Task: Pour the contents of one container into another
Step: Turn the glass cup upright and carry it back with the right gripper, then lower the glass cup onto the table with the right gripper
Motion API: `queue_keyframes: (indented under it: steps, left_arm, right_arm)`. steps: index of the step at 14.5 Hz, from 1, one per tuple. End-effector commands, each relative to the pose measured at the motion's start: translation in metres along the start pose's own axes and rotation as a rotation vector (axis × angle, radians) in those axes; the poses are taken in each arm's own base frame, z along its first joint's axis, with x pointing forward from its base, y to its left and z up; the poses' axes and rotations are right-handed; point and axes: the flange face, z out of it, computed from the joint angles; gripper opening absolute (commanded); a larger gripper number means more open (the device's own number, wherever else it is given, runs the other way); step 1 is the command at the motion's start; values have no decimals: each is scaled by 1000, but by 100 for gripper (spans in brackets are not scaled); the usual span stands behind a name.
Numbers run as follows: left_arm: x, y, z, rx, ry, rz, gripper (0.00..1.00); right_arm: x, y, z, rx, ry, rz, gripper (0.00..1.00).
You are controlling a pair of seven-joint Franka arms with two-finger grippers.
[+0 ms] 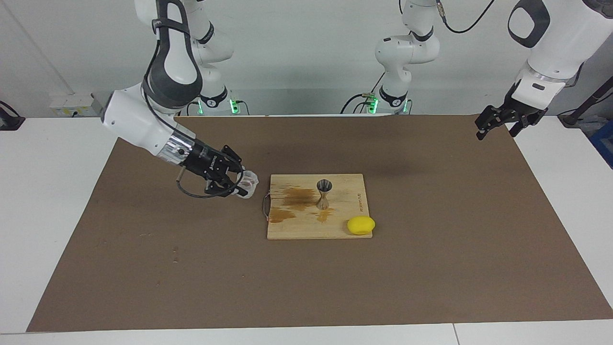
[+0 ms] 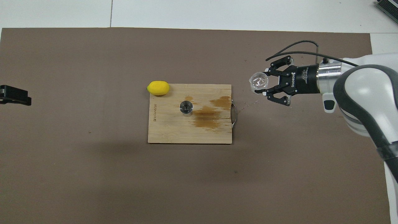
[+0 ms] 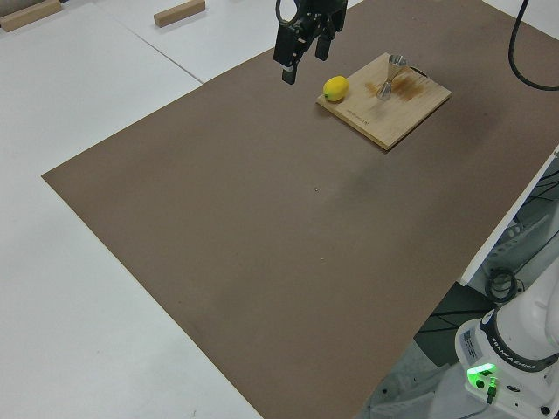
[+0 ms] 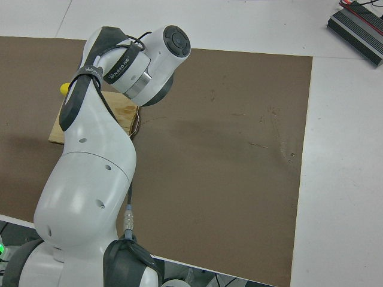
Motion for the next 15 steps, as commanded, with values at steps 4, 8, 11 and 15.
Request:
queue_keyframes:
  steps: [4, 8, 11, 15]
  left_arm:
    - [-1, 2, -7, 6, 13, -11, 100]
    - [-1, 1, -7, 6, 13, -12, 100]
    - [-1, 1, -7, 6, 13, -12, 100]
    - [-1, 1, -7, 6, 13, -12, 100]
  right_arm:
    - [76, 11, -40, -19, -109, -43, 0]
    - [136, 15, -56, -9, -172, -33, 0]
    - [179, 18, -56, -20, -215, -41, 0]
    - [235, 19, -38, -29, -240, -60, 0]
